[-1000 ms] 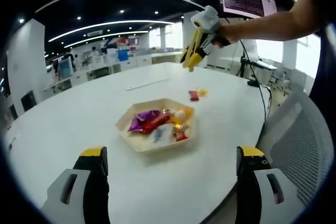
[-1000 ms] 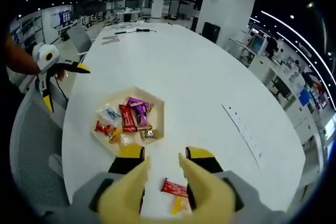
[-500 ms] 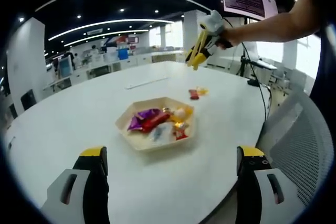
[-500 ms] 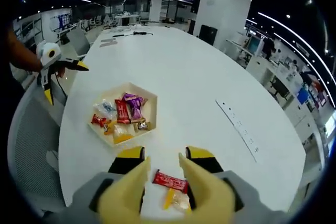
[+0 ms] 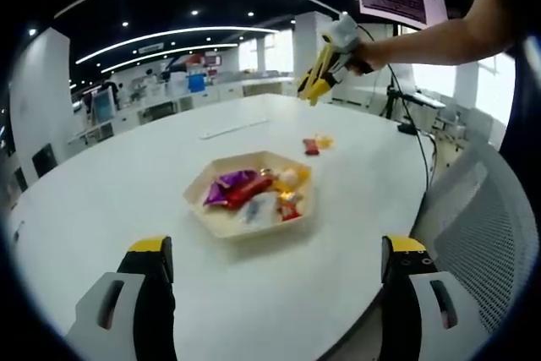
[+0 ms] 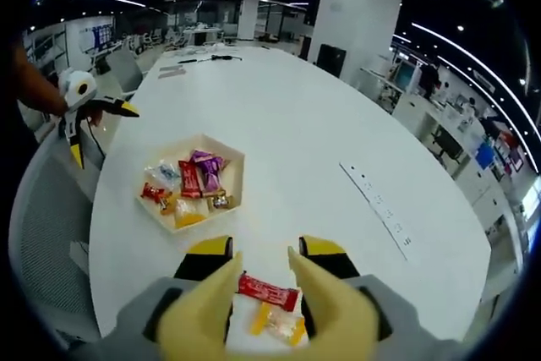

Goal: Place the target food into the container with the food tongs after gripping and lifting it, then release it inside without dropping or visibly crushing the food.

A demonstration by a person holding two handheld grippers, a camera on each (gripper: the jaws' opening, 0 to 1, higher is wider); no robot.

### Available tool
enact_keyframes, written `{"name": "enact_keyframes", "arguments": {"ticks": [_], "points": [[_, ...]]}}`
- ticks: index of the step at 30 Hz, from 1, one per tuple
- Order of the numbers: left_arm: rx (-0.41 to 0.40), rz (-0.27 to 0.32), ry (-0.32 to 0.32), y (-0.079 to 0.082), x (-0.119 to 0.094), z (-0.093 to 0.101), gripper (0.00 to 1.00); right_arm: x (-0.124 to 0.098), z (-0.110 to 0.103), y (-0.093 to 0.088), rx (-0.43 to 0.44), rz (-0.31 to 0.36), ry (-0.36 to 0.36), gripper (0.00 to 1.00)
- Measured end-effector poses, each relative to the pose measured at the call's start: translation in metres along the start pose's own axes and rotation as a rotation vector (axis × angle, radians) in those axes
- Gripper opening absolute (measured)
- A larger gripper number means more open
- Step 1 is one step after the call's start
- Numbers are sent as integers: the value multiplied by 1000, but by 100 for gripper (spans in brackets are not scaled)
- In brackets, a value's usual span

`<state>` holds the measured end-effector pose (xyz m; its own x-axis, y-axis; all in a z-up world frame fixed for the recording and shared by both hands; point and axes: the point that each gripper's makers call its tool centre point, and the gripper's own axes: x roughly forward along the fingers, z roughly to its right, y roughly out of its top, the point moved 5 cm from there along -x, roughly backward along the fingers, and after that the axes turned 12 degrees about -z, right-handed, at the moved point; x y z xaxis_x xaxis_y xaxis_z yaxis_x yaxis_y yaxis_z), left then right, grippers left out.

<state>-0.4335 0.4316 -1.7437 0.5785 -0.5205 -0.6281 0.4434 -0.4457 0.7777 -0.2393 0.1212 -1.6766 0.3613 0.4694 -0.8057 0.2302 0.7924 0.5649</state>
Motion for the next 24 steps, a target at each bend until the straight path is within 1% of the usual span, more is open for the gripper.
{"name": "enact_keyframes", "arguments": {"ticks": [4,7,10,19,24], "points": [[-3,2,3,0,0,-1,99,2,1,-3,-27,1,-6,30],[-8,5,4,0,-1,-1,99,5,1,-5,-21,8,1,30],[-2,2,2,0,0,-1,99,10,0,-9,-34,7,3,30],[-13,7,7,0,-1,-2,99,26,-1,-28,-49,-13,14,30],[-12,5,2,0,-1,-1,98,35,-6,-37,-60,-27,36,30]]}}
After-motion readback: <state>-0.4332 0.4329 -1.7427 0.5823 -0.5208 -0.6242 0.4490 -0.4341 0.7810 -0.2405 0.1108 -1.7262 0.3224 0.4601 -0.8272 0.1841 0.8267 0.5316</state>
